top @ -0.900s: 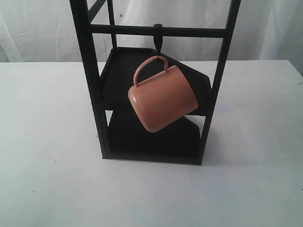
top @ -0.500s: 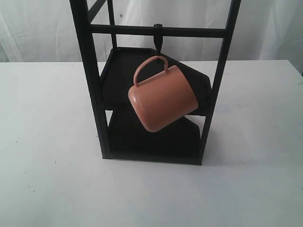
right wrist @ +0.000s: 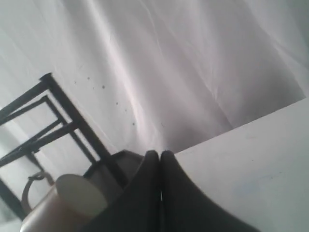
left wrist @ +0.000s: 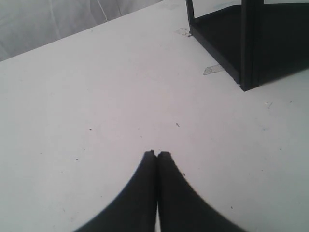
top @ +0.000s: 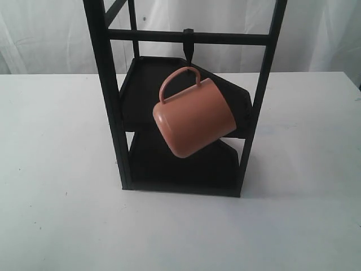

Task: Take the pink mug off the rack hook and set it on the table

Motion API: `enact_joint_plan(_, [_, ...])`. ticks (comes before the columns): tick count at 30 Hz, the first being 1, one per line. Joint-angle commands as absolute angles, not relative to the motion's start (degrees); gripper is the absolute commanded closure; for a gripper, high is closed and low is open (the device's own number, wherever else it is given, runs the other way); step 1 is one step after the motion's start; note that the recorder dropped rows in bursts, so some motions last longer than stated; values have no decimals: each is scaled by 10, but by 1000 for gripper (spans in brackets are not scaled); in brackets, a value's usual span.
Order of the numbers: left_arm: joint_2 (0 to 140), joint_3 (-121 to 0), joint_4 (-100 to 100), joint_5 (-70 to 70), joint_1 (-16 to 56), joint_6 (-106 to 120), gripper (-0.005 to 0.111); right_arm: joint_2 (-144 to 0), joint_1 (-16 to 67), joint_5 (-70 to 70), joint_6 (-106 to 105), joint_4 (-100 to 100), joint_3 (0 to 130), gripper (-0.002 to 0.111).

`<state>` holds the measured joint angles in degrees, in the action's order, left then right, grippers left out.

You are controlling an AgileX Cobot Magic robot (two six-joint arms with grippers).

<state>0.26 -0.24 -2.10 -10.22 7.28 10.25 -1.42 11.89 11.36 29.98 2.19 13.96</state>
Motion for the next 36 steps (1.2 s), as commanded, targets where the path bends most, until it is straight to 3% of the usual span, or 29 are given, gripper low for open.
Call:
enact_joint_plan(1, [0, 0, -24, -108, 70, 103, 107, -87, 191, 265, 56, -72, 247, 108])
enact_joint_plan(3, [0, 0, -24, -108, 70, 103, 107, -145, 215, 326, -55, -134, 290, 107])
enact_joint_plan(6, [0, 0, -24, -109, 70, 103, 107, -231, 241, 368, -199, -197, 333, 97])
enact_joint_plan(8, [0, 0, -24, -111, 70, 103, 107, -282, 246, 366, -272, -229, 353, 85])
enact_joint_plan(11, [0, 0, -24, -111, 70, 103, 107, -354, 247, 338, -365, -274, 372, 56])
enact_joint_plan(13, [0, 0, -24, -111, 70, 103, 107, -399, 247, 326, -443, -321, 384, 44])
enact_joint_plan(21, [0, 0, -24, -117, 70, 103, 107, -535, 247, 309, -713, -532, 420, 45])
enact_joint_plan(36, [0, 0, -24, -117, 70, 103, 107, -664, 247, 306, -803, -593, 457, 45])
